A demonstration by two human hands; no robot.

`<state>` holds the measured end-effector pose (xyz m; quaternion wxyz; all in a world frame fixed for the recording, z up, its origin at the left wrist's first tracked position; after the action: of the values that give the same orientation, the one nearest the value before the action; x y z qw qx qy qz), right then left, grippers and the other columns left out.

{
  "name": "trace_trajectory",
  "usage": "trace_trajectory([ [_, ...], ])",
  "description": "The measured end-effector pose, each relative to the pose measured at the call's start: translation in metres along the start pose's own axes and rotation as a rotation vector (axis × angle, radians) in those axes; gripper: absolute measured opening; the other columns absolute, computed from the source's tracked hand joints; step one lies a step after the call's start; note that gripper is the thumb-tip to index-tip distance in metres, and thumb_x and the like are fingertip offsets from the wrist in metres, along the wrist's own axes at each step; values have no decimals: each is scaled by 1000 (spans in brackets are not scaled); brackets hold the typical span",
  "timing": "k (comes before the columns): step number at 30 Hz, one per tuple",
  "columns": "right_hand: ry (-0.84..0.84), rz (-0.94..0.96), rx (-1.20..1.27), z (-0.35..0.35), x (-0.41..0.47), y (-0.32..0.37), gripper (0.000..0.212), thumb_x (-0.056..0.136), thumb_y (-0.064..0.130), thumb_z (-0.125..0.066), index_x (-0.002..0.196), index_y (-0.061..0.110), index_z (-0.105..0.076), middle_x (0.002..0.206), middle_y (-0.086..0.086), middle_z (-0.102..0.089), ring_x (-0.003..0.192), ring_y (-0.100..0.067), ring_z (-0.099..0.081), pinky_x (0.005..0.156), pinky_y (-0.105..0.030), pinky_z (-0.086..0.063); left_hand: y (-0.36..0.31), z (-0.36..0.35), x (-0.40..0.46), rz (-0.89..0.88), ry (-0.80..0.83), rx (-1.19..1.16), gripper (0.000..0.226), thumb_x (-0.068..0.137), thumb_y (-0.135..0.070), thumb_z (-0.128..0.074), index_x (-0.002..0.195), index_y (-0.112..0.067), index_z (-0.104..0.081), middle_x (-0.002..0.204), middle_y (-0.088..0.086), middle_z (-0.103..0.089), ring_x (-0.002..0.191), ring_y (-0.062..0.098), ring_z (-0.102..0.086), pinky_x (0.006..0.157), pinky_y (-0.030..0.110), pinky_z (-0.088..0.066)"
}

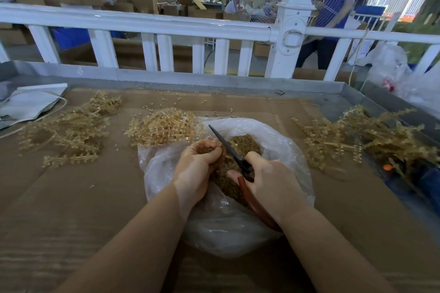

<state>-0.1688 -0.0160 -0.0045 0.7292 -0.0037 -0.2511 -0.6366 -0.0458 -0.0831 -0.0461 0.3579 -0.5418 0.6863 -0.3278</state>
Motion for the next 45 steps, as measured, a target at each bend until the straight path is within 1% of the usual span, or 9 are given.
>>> trace_trajectory([
  [8,-93,-116,118,11,-1,-5,31,83,53,-63,86,26,-51,66,15,-51,60,-1,-48,49,-12,-27,0,-1,1,23,-32,-87,17,87,7,-55,79,-7,-58,72,4,-63,62,10,-64,60,19,-55],
  [11,-59,-149,144,7,1,-6,25,86,42,-66,102,24,-57,84,12,-60,74,-5,-53,56,-3,-31,-2,-1,1,63,-27,-146,16,94,1,-46,89,-4,-60,76,7,-63,70,16,-62,71,26,-54],
  [17,-105,-164,195,5,-8,-2,23,88,42,-64,101,26,-54,84,14,-59,75,-1,-54,65,-8,-40,-4,-3,-4,58,-8,-70,29,100,-15,-39,101,-2,-65,97,16,-63,87,27,-59,92,39,-47],
  [19,-127,-164,177,5,-11,-1,25,88,45,-62,103,27,-54,87,12,-61,78,-4,-57,70,-15,-45,-4,-4,-4,59,-7,-77,28,100,-16,-41,98,-4,-66,86,13,-66,76,22,-63,76,34,-55],
  [22,-161,-161,160,4,-13,-1,27,87,45,-62,105,27,-54,89,12,-61,79,-4,-56,72,-17,-45,-2,1,-4,70,-52,-135,21,97,-13,-46,103,-4,-64,68,3,-51,58,11,-48,58,21,-46],
  [26,-176,-167,154,2,-13,-2,25,86,46,-63,101,29,-52,86,12,-60,77,-4,-54,68,-17,-40,-2,3,-3,102,-1,-143,28,95,-2,-40,119,3,-55,75,6,-55,67,15,-53,68,25,-46],
  [34,-232,-140,109,2,-18,1,30,85,45,-65,107,26,-56,88,9,-64,80,-7,-59,69,-15,-41,-5,5,-2,67,-81,-101,13,94,5,-47,88,-2,-56,70,11,-69,64,16,-70,61,24,-59],
  [40,-292,-118,116,3,-22,7,37,83,36,-69,115,17,-61,95,3,-67,89,-14,-64,77,-27,-53,-3,4,-3,11,-28,-45,15,93,4,-48,85,-5,-57,79,11,-68,70,16,-70,66,24,-59],
  [45,-313,-123,134,5,-26,6,40,83,34,-71,117,16,-61,99,3,-68,91,-14,-64,79,-25,-53,0,6,-6,22,17,-22,13,88,8,-54,85,-2,-60,76,11,-69,73,18,-70,65,24,-57],
])
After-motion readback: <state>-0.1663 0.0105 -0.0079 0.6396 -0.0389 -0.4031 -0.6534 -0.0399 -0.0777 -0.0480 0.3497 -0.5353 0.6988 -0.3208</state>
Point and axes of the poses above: each hand's wrist, its own x-axis towards the middle knuckle, its own z-axis out of the back of the hand, y = z × x, the point moved 7 cm from there along x, towards the middle knuckle
